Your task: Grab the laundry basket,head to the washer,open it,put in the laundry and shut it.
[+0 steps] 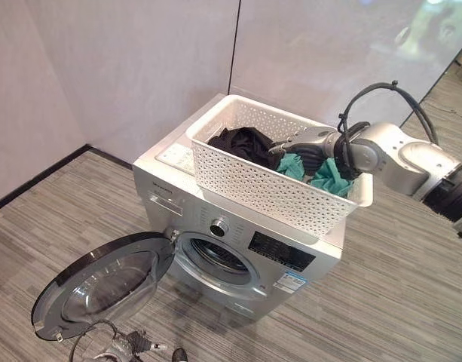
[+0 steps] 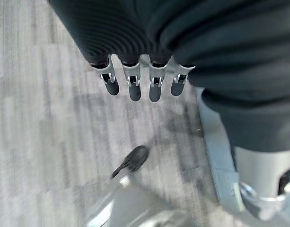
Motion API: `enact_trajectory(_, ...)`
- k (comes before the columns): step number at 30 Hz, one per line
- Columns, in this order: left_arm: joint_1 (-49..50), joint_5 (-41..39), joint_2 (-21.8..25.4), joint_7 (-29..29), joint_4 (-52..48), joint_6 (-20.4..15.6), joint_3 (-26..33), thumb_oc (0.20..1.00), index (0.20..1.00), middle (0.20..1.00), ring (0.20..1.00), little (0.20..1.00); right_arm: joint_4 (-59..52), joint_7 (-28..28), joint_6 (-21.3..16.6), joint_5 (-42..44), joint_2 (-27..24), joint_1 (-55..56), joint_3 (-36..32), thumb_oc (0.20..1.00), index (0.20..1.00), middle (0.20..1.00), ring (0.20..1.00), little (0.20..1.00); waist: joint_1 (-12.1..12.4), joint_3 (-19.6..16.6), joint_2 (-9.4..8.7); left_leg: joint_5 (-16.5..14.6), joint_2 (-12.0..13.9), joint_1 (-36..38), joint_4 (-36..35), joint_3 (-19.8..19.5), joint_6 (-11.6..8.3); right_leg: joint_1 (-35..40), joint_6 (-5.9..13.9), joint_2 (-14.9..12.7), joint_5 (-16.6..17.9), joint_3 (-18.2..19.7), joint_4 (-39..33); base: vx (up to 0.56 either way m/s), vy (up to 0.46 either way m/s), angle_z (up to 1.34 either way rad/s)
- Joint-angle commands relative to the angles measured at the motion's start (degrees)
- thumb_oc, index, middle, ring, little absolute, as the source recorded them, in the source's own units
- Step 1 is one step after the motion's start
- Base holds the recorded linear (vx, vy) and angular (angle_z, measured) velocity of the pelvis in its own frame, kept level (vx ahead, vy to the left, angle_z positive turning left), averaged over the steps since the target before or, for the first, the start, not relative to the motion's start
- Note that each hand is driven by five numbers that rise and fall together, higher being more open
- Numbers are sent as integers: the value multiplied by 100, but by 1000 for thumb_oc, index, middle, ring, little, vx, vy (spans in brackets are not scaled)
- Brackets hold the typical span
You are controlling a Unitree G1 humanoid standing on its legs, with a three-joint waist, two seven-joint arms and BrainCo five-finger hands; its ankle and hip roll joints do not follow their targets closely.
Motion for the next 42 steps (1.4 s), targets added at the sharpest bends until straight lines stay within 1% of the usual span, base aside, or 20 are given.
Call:
enact_trajectory(1, -34, -136, 106, 171, 214, 51, 67, 1000, 1000, 1000, 1000, 1000, 501, -82, 212, -274, -10, -745, 48, 1000, 1000, 1000, 1000, 1000, 103, 116, -262, -46, -88, -137, 2, -116, -205, 183, 333, -154, 216, 299, -265, 0, 0, 0)
enact_trajectory(2, -18, -144, 87, 182, 201, 48, 62, 1000, 1000, 1000, 1000, 1000, 541, -103, 222, -311, -9, -696, 11, 1000, 1000, 1000, 1000, 1000, 104, 124, -252, -49, -89, -141, 2, -114, -199, 177, 334, -158, 217, 304, -261, -94, 19, 0)
enact_trajectory(3, 352, -390, 347, 45, -1461, 180, -45, 1000, 1000, 1000, 1000, 1000, 471, -75, 263, -425, -291, -458, -64, 1000, 1000, 1000, 1000, 1000, 220, 179, -190, 62, -113, -243, 2, -84, -123, 115, 301, -191, 330, 200, -256, -109, 4, 0)
enact_trajectory(4, 809, -132, 49, 144, -1014, 45, -254, 1000, 1000, 1000, 1000, 1000, 930, -113, 379, -718, -427, -275, -137, 1000, 1000, 1000, 1000, 1000, 327, 242, -149, 92, -117, -286, 2, -145, -96, 105, 295, -200, 331, 142, -246, -33, -12, -3)
enact_trajectory(5, 817, -130, 44, 158, -991, 29, -265, 1000, 1000, 1000, 1000, 1000, 942, -125, 369, -727, -420, -248, -142, 1000, 1000, 1000, 1000, 1000, 329, 205, -152, -23, -108, -238, 4, -219, -146, 156, 347, -180, 249, 218, -257, 27, -52, 7)
enact_trajectory(6, 912, -123, -147, 344, -621, -137, -330, 1000, 1000, 1000, 1000, 1000, 1132, -232, 296, -829, -542, -84, -347, 1000, 1000, 1000, 1000, 1000, 400, 318, -159, 12, -117, -286, 13, -306, -145, 142, 345, -178, 241, 184, -228, 30, -54, 19)
enact_trajectory(12, 886, -294, -265, 180, -717, -165, -589, 1000, 1000, 1000, 1000, 1000, 1297, -316, 344, -966, -781, 125, -443, 1000, 1000, 1000, 1000, 1000, 454, 437, -115, 39, -124, -338, 20, -366, -120, 106, 338, -169, 249, 194, -218, -18, -13, 12)
enact_trajectory(19, 856, -358, -327, 123, -757, -145, -879, 1000, 1000, 1000, 1000, 1000, 1932, -168, 469, -1048, -452, 144, -328, 1000, 1000, 1000, 1000, 1000, 477, 490, -67, 53, -123, -381, 27, -400, -96, 67, 325, -167, 241, 190, -195, 0, -1, 0)
enact_trajectory(24, 731, -457, -422, 186, -817, -134, -960, 1000, 1000, 1000, 1000, 1000, 2516, -597, 556, -1110, -27, 471, -771, 1000, 1000, 1000, 1000, 1000, 517, 569, 3, 83, -127, -445, 28, -418, -80, -17, 328, -174, 281, 207, -210, 0, 0, 0)
enact_trajectory(25, 709, -456, -418, 208, -791, -134, -954, 1000, 1000, 1000, 1000, 1000, 2602, -651, 567, -1098, -16, 459, -815, 1000, 1000, 1000, 1000, 1000, 516, 580, 9, 90, -128, -461, 29, -422, -79, -35, 327, -172, 284, 216, -211, -93, 17, 1)
enact_trajectory(26, 703, -455, -418, 211, -789, -138, -955, 1000, 1000, 1000, 1000, 1000, 2614, -660, 563, -1099, -13, 456, -817, 1000, 1000, 1000, 1000, 1000, 522, 608, 12, 198, -134, -511, 37, -348, -30, -83, 274, -191, 366, 137, -198, 0, 0, 0)
enact_trajectory(27, 667, -461, -446, 244, -755, -134, -951, 1000, 1000, 1000, 1000, 1000, 2607, -762, 573, -1131, 60, 452, -927, 1000, 1000, 1000, 1000, 1000, 521, 622, 10, 93, -126, -495, 29, -436, -74, -63, 327, -172, 296, 227, -215, 0, 0, 0)
enact_trajectory(33, 583, -429, -486, 338, -657, -139, -909, 1000, 1000, 1000, 1000, 1000, 2525, -1048, 591, -1140, 103, 568, -1261, 1000, 1000, 1000, 1000, 1000, 536, 657, -21, 94, -121, -536, 30, -457, -71, -97, 325, -157, 309, 232, -235, -3, -2, 0)
enact_trajectory(34, 571, -418, -485, 348, -644, -139, -902, 1000, 1000, 1000, 1000, 1000, 2518, -1043, 593, -1149, 115, 588, -1295, 1000, 1000, 1000, 1000, 1000, 545, 689, -28, 202, -128, -589, 38, -391, -21, -145, 271, -176, 392, 153, -224, 0, 0, 0)
enact_trajectory(35, 564, -413, -484, 359, -637, -140, -891, 1000, 1000, 1000, 1000, 1000, 2484, -1063, 590, -1126, 140, 605, -1327, 1000, 1000, 1000, 1000, 1000, 541, 661, -39, 90, -119, -538, 30, -462, -70, -103, 326, -154, 313, 232, -238, 0, 0, 0)
enact_trajectory(37, 559, -397, -482, 374, -617, -139, -863, 1000, 1000, 1000, 1000, 1000, 2441, -1081, 611, -1093, 156, 652, -1406, 1000, 1000, 1000, 1000, 1000, 542, 663, -52, 90, -117, -538, 30, -461, -71, -111, 328, -152, 316, 230, -238, 37, -8, 1)
enact_trajectory(38, 540, -389, -481, 403, -583, -131, -821, 1000, 1000, 1000, 1000, 1000, 2399, -1084, 631, -1041, 188, 687, -1499, 592, 592, 592, 592, 592, 548, 669, -74, 87, -114, -540, 29, -462, -74, -112, 325, -150, 313, 235, -239, 0, 0, 0)
enact_trajectory(39, 532, -390, -475, 404, -567, -124, -797, 1000, 1000, 1000, 1000, 1000, 2330, -1094, 644, -1038, 187, 699, -1537, 457, 457, 457, 457, 457, 550, 663, -89, 83, -116, -536, 29, -463, -73, -111, 324, -149, 310, 233, -236, 0, 0, 0)
enact_trajectory(40, 531, -390, -472, 403, -566, -124, -798, 1000, 1000, 1000, 1000, 1000, 2320, -1090, 648, -1040, 184, 708, -1548, 200, 200, 200, 200, 200, 551, 664, -93, 83, -117, -536, 29, -463, -73, -111, 324, -150, 310, 233, -235, 0, 0, 0)
enact_trajectory(42, 522, -384, -475, 400, -536, -117, -759, 1000, 1000, 1000, 1000, 1000, 2242, -1118, 662, -969, 212, 804, -1684, 200, 200, 200, 200, 200, 556, 655, -122, 73, -115, -527, 29, -469, -70, -100, 321, -148, 300, 228, -227, 0, 0, 0)
